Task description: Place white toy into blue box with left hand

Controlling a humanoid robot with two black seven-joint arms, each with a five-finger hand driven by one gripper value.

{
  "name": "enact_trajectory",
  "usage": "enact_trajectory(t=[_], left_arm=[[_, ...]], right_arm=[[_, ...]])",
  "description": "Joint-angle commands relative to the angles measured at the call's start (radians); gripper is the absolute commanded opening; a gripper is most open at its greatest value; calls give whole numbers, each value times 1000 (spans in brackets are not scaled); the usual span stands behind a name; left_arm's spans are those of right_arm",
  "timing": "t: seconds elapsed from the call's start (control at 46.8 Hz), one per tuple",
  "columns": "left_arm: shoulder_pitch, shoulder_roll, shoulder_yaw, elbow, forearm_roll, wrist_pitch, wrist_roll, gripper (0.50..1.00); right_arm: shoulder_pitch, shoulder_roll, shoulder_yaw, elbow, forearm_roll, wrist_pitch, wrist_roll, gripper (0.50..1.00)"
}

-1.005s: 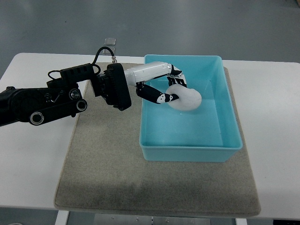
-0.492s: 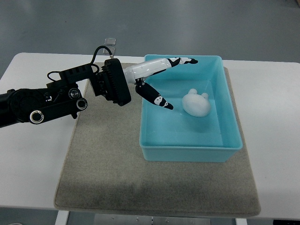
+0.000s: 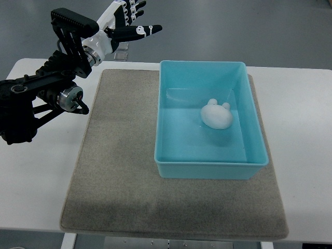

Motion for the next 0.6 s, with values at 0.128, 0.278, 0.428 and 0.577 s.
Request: enact_trajectory(t=[0.128, 0.278, 0.428, 0.577], left_arm=[[146, -1, -233, 22, -85, 10, -1, 996], [197, -14, -302, 50, -95, 13, -1, 996], [216, -21, -336, 111, -153, 13, 0, 996], [214, -25, -341, 128, -233, 10, 0, 996]], right_arm=[[0, 0, 0, 0, 0, 0, -1, 936], [0, 0, 0, 0, 0, 1, -1, 936], [0, 0, 0, 0, 0, 0, -1, 936], [0, 0, 0, 0, 0, 0, 1, 936]])
